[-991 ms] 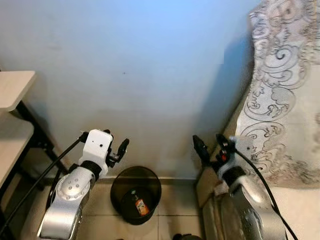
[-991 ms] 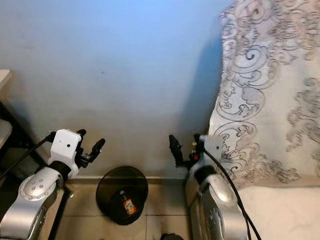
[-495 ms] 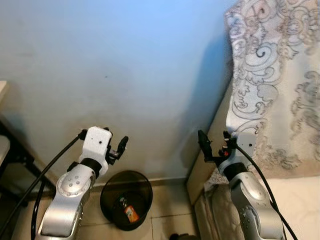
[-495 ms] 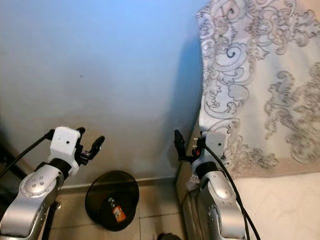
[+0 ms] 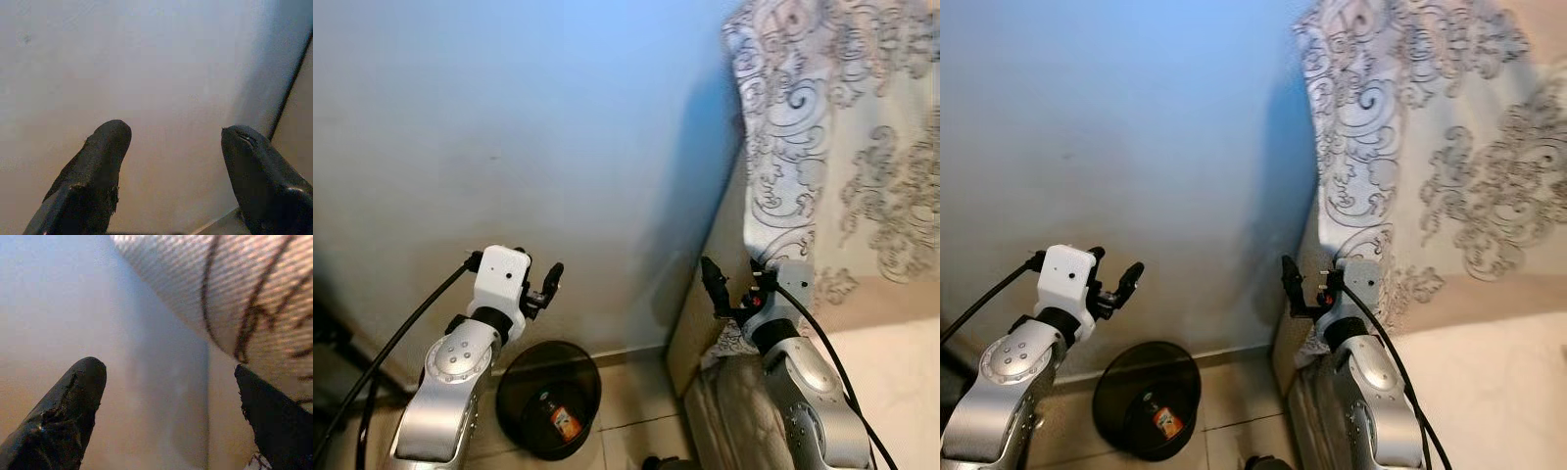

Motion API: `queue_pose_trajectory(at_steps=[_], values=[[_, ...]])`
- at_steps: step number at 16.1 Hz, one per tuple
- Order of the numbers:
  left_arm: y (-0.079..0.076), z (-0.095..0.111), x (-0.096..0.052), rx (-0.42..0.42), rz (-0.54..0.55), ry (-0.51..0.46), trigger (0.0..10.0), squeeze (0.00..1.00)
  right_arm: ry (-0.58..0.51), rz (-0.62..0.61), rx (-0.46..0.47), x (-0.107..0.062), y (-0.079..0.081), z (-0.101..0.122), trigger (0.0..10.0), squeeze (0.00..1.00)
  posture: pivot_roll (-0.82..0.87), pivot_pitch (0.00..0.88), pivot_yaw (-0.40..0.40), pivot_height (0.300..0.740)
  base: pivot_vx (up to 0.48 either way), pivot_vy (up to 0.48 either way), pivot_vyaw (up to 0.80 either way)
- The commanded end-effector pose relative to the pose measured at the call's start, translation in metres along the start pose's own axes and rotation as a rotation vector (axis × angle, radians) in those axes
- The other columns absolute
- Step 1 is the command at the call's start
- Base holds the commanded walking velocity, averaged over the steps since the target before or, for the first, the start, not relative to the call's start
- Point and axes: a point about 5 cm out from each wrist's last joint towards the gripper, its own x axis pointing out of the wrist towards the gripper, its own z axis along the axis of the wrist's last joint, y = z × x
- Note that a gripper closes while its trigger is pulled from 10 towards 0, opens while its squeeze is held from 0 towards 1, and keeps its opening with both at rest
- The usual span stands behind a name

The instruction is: Clean up the room

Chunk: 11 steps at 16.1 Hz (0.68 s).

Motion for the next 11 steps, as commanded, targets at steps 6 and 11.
queue_pose_trajectory(at_steps=[6,11], values=[[-0.0008,0.003,0.0043,0.005,0.002,-0.011,10.0,0.0,0.032,-0.008,-0.009,0.0035,-0.0031,0.0009,10.0,0.0,0.04,0.0,-0.021,0.74,0.0,0.0,-0.78],[-0.0002,0.0037,0.0057,0.012,0.0,-0.013,10.0,0.0,0.024,-0.065,-0.021,0.0056,-0.0089,0.0019,10.0,0.0,0.05,0.0,-0.021,0.74,0.0,0.0,-0.77]])
